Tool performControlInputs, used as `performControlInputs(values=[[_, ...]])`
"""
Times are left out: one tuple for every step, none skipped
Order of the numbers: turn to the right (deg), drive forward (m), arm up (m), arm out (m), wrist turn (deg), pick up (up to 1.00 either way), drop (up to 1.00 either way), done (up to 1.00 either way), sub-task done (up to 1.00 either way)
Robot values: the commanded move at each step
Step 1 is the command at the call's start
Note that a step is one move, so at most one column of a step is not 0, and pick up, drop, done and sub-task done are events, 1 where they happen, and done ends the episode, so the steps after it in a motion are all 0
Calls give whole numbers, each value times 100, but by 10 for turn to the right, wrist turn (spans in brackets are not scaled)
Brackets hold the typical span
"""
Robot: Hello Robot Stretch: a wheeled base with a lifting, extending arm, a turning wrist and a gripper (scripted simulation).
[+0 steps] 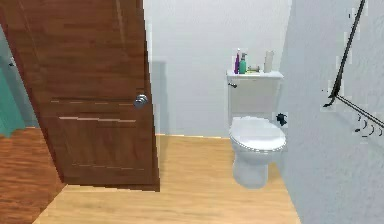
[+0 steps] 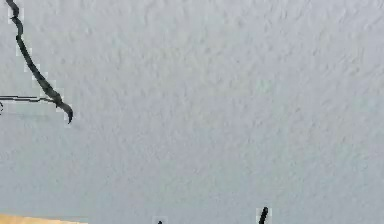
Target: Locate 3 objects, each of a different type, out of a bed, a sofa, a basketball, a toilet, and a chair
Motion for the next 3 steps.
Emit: performControlInputs(values=[[270, 0, 0, 0, 0, 0, 0, 0, 0], [0, 70, 0, 0, 0, 0, 0, 0, 0], [-90, 0, 0, 0, 0, 0, 0, 0, 0]])
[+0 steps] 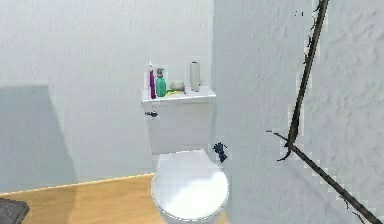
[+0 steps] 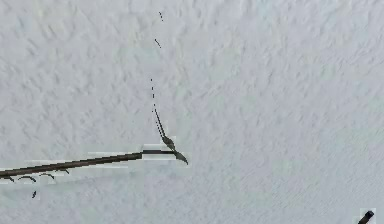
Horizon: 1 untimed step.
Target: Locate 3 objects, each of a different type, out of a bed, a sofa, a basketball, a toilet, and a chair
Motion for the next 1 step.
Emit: performControlInputs(values=[[0, 0, 0, 0, 0, 0, 0, 100, 0]])
